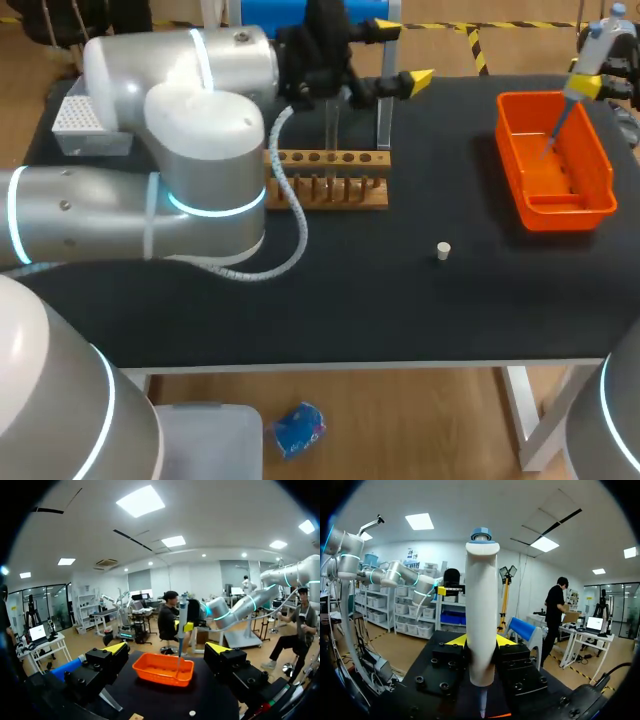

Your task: Invert the test tube, pick up the pipette, mount the tip to pipette, aspirate from beaker and dispense into the tube, eject the tip, return the pipette, and cap with the stopper.

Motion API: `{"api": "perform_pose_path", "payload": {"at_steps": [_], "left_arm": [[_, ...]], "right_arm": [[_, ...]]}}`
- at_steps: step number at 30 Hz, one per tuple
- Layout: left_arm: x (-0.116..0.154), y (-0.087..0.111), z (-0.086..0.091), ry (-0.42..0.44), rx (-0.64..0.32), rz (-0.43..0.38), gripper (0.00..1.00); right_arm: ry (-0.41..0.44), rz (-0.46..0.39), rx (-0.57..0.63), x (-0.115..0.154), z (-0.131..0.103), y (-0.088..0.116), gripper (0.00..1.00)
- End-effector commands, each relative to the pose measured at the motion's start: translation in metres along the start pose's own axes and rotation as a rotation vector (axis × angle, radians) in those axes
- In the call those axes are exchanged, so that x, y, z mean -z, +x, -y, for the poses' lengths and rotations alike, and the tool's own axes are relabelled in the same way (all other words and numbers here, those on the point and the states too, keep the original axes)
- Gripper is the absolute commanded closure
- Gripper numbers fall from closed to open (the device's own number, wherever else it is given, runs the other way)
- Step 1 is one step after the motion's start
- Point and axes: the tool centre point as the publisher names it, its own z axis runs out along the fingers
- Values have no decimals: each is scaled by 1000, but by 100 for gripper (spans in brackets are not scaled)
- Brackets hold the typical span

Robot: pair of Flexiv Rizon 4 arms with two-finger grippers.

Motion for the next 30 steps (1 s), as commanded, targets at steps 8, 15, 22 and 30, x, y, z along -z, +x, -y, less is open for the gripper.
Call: {"api": "perform_pose_path", "payload": {"at_steps": [8,15,22,30], "left_arm": [[-66,-8,11,-57,-3,-22,0],[-74,-8,12,-66,1,-20,0],[-77,-7,12,-64,12,-11,0],[-77,-7,12,-64,12,-11,0]], "right_arm": [[-18,-10,-15,34,22,-34,100],[-30,-19,-21,38,30,-51,100],[-32,-45,-22,36,30,-55,100],[-32,-45,-22,36,30,-55,100]]}}
